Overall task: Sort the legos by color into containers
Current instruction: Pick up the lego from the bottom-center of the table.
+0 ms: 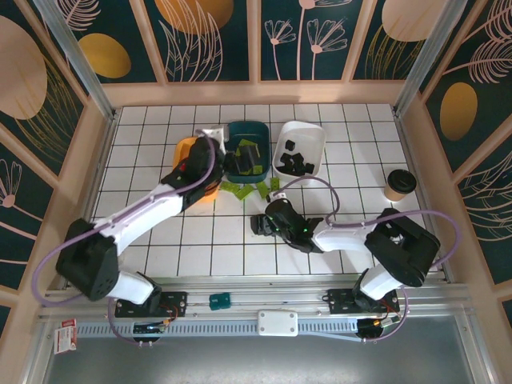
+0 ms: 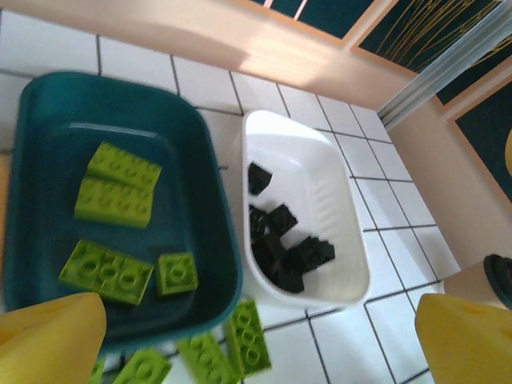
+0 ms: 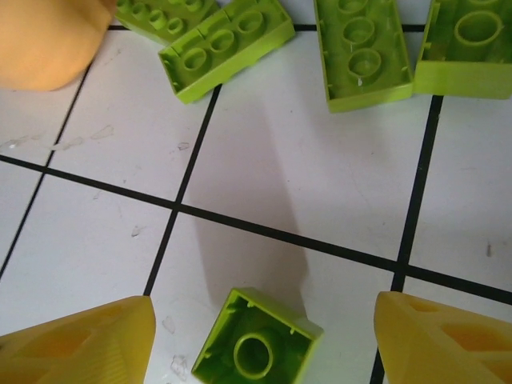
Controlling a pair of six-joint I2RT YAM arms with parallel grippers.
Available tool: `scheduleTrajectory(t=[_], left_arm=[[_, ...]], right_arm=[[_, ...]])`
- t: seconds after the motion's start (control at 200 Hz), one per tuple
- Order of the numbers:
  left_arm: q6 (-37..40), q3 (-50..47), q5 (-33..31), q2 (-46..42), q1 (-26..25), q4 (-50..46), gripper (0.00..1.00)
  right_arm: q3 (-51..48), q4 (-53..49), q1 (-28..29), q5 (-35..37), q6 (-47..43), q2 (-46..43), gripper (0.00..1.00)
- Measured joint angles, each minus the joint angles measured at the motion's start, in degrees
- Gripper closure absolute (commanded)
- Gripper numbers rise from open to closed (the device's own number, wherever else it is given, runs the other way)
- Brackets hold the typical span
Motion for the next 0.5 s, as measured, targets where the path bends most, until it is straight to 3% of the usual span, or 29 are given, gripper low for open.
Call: scheduleTrajectory(t=[0.205, 0.37, 0.5], left_arm=[[-2.4, -16.3, -0.2, -11.5, 0.0, -0.2, 0.01], [-3.8, -22.6, -1.5, -19.4, 0.0, -0.9, 0.01], [-4.5, -26.8, -2.4, -25.3, 0.0, -1.3, 0.01]], right_arm=[[2.4, -0.3, 0.7, 0.6, 0.4, 4.9, 0.46], [2.9, -0.3, 1.1, 1.2, 0.3, 5.7, 0.64], [3.8, -0.4, 1.1, 1.0, -0.8, 5.5, 0.7]])
